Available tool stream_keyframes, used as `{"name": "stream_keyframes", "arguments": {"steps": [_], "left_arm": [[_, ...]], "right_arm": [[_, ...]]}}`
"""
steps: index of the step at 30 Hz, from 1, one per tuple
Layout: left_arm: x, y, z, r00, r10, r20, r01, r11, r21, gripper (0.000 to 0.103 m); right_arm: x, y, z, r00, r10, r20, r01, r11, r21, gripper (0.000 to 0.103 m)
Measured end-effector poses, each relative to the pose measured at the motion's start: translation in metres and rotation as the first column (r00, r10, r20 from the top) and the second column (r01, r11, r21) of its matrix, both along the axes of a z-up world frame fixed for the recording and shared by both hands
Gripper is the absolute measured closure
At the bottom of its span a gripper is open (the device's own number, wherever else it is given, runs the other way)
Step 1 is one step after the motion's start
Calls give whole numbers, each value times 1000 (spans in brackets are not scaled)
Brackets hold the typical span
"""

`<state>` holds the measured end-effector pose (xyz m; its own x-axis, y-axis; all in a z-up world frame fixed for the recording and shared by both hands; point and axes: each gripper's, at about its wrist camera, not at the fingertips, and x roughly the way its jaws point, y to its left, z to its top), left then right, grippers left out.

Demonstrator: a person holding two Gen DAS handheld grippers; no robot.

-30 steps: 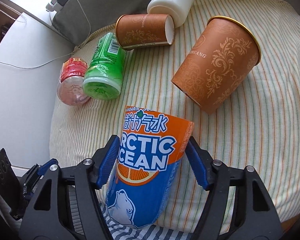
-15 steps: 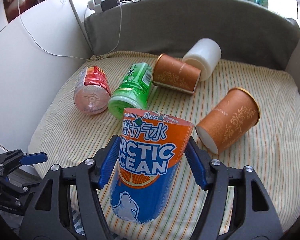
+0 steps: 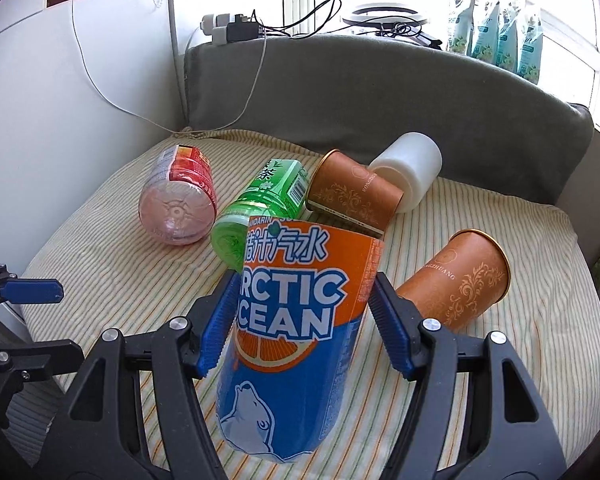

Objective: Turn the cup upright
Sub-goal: 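Roll the can with the right tool, regrasping it near its middle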

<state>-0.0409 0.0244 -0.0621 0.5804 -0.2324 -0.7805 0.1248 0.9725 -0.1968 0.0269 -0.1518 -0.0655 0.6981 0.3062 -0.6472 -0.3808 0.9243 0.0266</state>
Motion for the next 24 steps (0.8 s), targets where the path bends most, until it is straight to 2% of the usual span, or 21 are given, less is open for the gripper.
{"name": "stream_keyframes", "arguments": {"steps": [17,21,24], "left_arm": [[3,-13,12,993,29,112,-31,999,20,26],[2,-14,16,990,37,133,-40,999,23,26],[1,-13,17,989,40,141,-43,999,24,26]], "right_arm": [[-8,-9,0,1000,-1,-3,1,999,40,32],[-13,-10,1,1000,2,9,-2,999,42,19],[-19,-12,4,1000,4,22,-5,999,49,19]]}}
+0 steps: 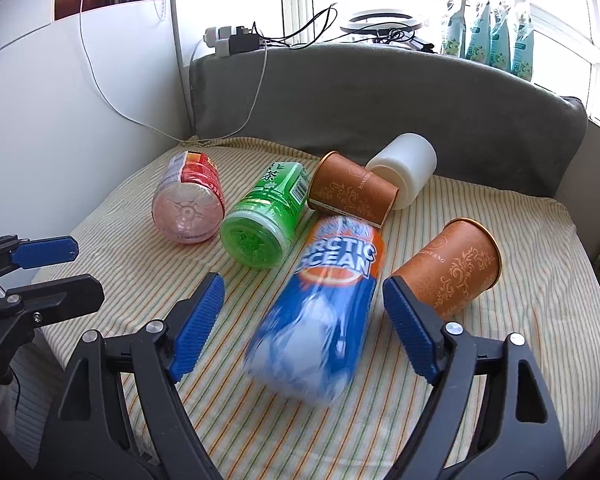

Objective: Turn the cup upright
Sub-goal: 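Roll the can with the right tool, regrasping it near its middle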

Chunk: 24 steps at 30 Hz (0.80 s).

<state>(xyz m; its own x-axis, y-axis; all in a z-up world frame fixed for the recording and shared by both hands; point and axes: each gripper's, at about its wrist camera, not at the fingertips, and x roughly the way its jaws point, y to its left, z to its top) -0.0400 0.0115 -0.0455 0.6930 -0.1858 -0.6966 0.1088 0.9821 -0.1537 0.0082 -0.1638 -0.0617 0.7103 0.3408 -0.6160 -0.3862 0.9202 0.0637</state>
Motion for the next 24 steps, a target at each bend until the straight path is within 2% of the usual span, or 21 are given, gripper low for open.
{"name": "stream_keyframes", "arguments": {"steps": [6,8,10,14,18,22,24], "left_arm": [[-1,1,1,1000,8,8,-8,1000,1,26],[-3,1,1,1000,9,13,-9,1000,7,26],[-4,1,2,1000,9,17,-9,1000,8,26],[-7,0,3,1000,8,25,-8,1000,16,26],[-9,1,4,999,7,32,-7,1000,10,26],[-9,3,4,999,4,35,-4,1000,9,26],[-9,3,4,999,1,36,-1,1000,11,26]], "right_arm": [[1,-5,1,1000,-7,-16,7,1000,23,19],[10,-10,-1,998,-8,-66,11,999,47,19],[27,-17,-3,987,4,-163,12,995,96,19],[66,-24,-6,942,26,-334,18,992,128,19],[99,-22,-22,875,40,-483,11,995,101,19],[121,-17,-35,833,40,-551,6,997,82,22],[126,-14,-40,825,34,-565,6,998,68,29]]}}
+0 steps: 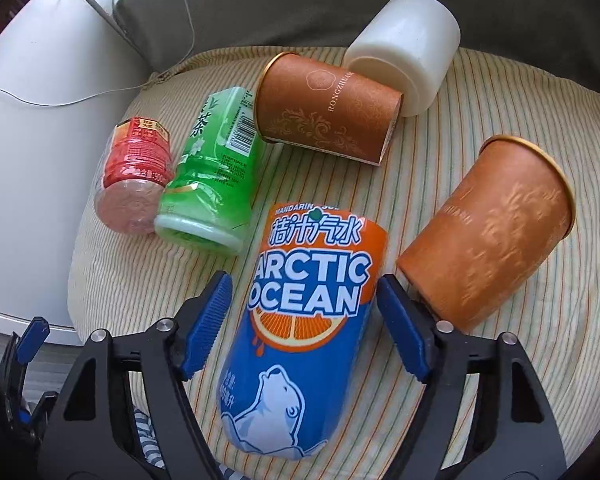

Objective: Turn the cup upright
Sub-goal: 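Roll the can with the right tool, regrasping it near its middle, then tilt the can upright with the right tool and set it on its base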

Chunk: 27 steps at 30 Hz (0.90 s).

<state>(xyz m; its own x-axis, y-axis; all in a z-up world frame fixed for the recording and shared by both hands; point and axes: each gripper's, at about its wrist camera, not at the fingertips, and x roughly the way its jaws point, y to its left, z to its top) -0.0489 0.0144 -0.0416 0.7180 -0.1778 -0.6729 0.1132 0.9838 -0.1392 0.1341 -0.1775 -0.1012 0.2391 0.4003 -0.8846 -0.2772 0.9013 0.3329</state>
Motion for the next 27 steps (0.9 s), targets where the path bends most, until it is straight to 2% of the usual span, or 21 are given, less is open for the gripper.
{"name": "stream_keyframes", "arguments": {"steps": [2,5,8,10,14,17,20,22,27], "left_arm": [[0,1,0,1000,-1,0,1,1000,0,26],[2,2,-1,1000,0,-4,0,1000,-6,26],[2,2,-3,1000,-3,-8,3,1000,-15,26],[2,0,-3,1000,-7,-10,7,1000,-18,26],[1,-3,-4,1000,-16,-15,16,1000,-18,26],[1,-5,-5,1000,-22,-20,22,1000,-16,26],[1,-6,-6,999,-25,-26,25,1000,-20,26],[0,-7,-7,999,-28,-27,27,999,-19,26],[-1,-7,-7,999,-28,-29,28,1000,-13,26]], "right_arm": [[3,0,-5,1000,-8,-18,8,1000,4,35],[1,-4,-2,1000,-28,1,28,999,34,37],[-10,-7,7,996,-38,76,34,998,53,37],[-22,-6,13,987,-46,157,37,998,57,37],[-48,-2,24,941,-48,336,43,999,22,38],[-63,1,32,886,-46,462,61,998,-19,38],[-64,2,38,847,-81,526,94,996,1,38],[-68,6,39,809,-74,583,117,993,-35,38],[-82,6,37,784,-54,618,111,992,-54,39]]}}
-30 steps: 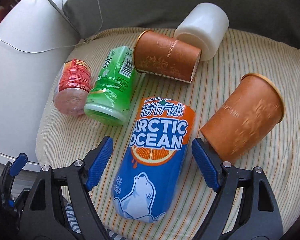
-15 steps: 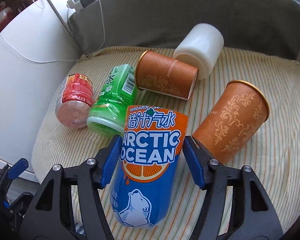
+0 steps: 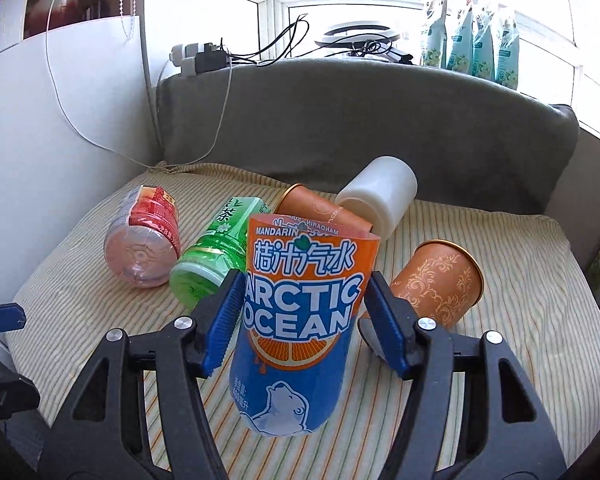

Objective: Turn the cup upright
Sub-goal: 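Tilt the can upright with the right tool and set it on its base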

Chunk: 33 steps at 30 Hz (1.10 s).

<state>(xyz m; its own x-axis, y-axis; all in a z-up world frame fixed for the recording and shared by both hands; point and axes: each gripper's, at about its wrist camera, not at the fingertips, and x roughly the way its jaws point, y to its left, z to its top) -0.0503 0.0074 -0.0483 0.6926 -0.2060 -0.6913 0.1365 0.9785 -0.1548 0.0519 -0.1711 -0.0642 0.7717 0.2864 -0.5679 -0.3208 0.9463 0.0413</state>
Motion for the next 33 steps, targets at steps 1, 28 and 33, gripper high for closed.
{"name": "stream_keyframes", "arguments": {"steps": [1,28,33], "left_arm": [[0,0,0,1000,1,1,-1,1000,2,26],[-6,-7,8,999,-12,31,12,1000,18,26],[-10,-9,11,999,-15,43,14,1000,26,26]], "right_arm": [[-4,-1,2,1000,7,0,-7,1000,0,39],[-56,-10,6,996,85,-13,-84,996,18,36],[-57,-7,13,996,92,20,-93,996,9,29]]}}
